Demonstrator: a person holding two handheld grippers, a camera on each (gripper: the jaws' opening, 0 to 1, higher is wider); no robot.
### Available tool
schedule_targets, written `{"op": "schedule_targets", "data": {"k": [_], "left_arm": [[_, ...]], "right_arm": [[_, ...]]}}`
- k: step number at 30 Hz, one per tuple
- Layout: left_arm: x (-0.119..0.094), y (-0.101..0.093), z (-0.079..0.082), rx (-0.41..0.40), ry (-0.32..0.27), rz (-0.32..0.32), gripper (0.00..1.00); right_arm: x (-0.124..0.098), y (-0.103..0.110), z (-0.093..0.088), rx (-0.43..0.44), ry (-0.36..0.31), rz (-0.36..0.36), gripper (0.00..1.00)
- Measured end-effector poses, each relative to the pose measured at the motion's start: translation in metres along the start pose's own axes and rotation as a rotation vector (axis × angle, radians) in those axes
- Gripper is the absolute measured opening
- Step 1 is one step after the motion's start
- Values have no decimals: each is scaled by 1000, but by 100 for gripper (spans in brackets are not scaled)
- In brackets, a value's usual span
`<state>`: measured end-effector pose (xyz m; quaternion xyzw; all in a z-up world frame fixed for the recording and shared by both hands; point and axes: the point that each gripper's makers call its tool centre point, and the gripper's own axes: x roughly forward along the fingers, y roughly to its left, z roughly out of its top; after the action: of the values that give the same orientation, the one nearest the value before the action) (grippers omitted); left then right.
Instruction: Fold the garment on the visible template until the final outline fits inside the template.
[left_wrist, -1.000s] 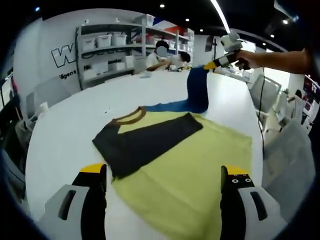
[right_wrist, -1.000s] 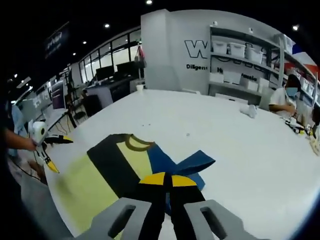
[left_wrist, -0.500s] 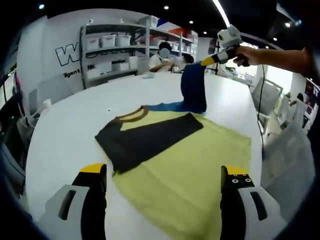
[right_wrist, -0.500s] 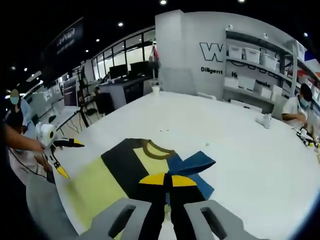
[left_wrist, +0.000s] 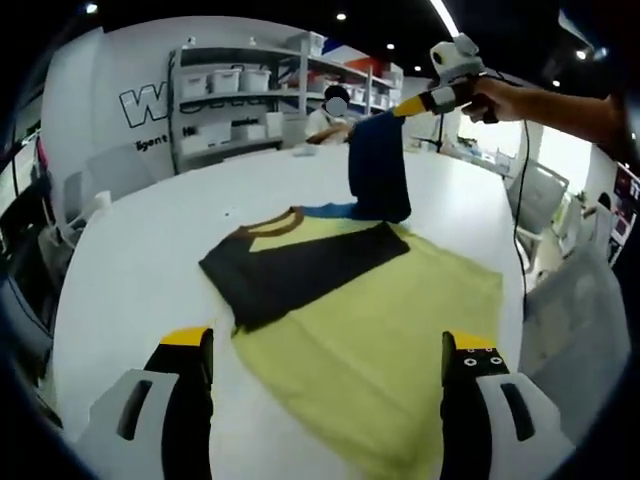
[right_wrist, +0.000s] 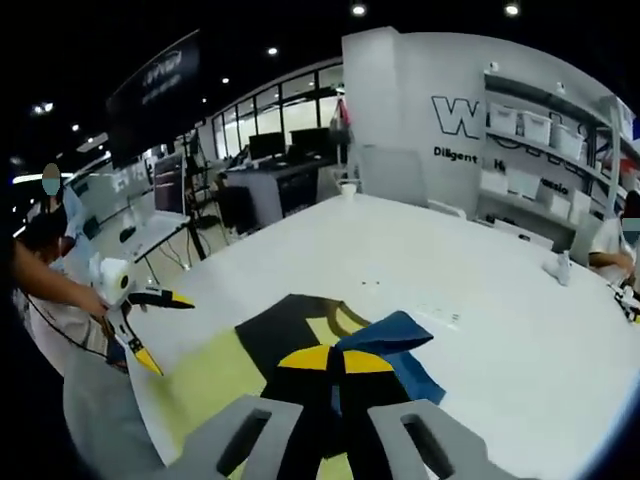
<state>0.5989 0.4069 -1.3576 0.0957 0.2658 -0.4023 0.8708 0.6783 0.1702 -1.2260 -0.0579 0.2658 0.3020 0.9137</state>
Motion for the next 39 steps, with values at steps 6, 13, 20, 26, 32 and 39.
{"op": "schedule_targets", "data": {"k": [6, 13, 20, 26, 32, 39], "left_arm": [[-4, 3, -3, -10, -4, 12, 99], [-8, 4, -7, -22, -4, 20, 99], [-11, 8, -10, -45, -12, 29, 99], [-14, 10, -12, -56, -12, 35, 99], [-16, 14, -15, -67, -12, 42, 99], [-17, 18, -16, -73, -14, 49, 99]], "right_arm": [[19, 23, 9, -25, 4, 50, 0], [43, 46, 4, -50, 30, 102, 0], [63, 50, -13, -36, 65, 117, 0], [84, 56, -25, -21, 94, 128, 0], [105, 77, -11, -27, 83, 156, 0], [120, 104, 1, -109, 63, 208, 0]]}}
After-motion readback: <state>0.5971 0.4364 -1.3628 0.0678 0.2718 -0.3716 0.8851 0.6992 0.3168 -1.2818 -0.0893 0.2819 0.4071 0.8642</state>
